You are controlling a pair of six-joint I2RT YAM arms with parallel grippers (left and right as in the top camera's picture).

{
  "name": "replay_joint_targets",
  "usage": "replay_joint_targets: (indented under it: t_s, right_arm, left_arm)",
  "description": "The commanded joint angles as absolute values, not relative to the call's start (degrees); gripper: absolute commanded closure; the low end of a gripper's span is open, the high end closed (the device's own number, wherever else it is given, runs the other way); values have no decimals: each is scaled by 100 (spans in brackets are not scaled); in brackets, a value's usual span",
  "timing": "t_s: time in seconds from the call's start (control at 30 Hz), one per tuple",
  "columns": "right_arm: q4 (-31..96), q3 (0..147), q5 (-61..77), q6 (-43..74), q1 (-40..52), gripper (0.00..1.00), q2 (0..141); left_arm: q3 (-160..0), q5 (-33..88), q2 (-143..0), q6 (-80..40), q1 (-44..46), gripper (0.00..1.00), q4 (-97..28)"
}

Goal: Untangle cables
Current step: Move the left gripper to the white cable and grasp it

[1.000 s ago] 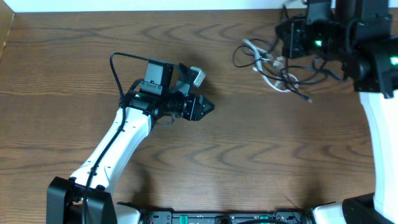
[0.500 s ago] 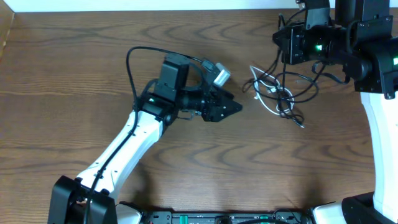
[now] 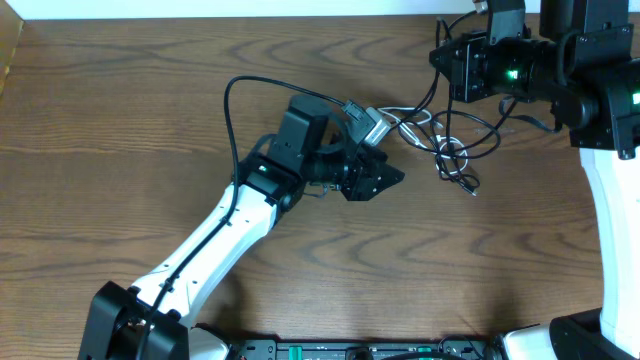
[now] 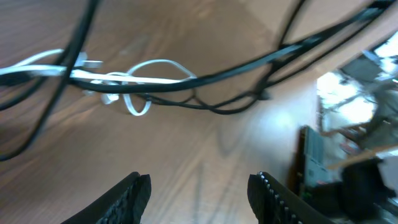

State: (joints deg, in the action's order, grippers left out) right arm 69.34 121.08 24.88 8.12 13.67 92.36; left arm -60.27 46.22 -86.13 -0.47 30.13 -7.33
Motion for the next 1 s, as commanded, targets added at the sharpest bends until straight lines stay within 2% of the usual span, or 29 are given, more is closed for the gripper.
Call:
replay_joint_targets:
  t_s: [0.0,0.1,0.23,0.33,0.37,0.53,0.87,0.97]
  right_arm:
    - [6873,12151,2816,832,1361,99,9203]
    - [6910,12151,2947,832,1361,99,9203]
    - [7017,12151,2958,829,1361,99,9203]
    - [7024,12151,3081,829,1367,99,9203]
    - [7024,12151,3122,827,1369,99,9203]
    - [7116,12151,3192,781,1372,99,9203]
    - [7269,12151,3194,591,1372,99,9196]
    - [7269,12151,3194,548,1372,99,9196]
  left_arm:
    - [-6012,3275,-8589,-467,3175,44,-696]
    - [-6012,2060,-8589,-987,3271,45,-690]
    - [-6012,1308,-8595,-1437,3282,44,-624]
    - [-6010,1234,-8667,-1557,3282,44,-513]
    - [-6012,1234,-8715,-1603,3282,39,-475]
    - [-6012,1238,-9019,-2182,3282,32,-137]
    - [-6012,1286,-9472,-2628,3282,26,148]
    - [-6012,1306,-9472,-2993,3282,17,364]
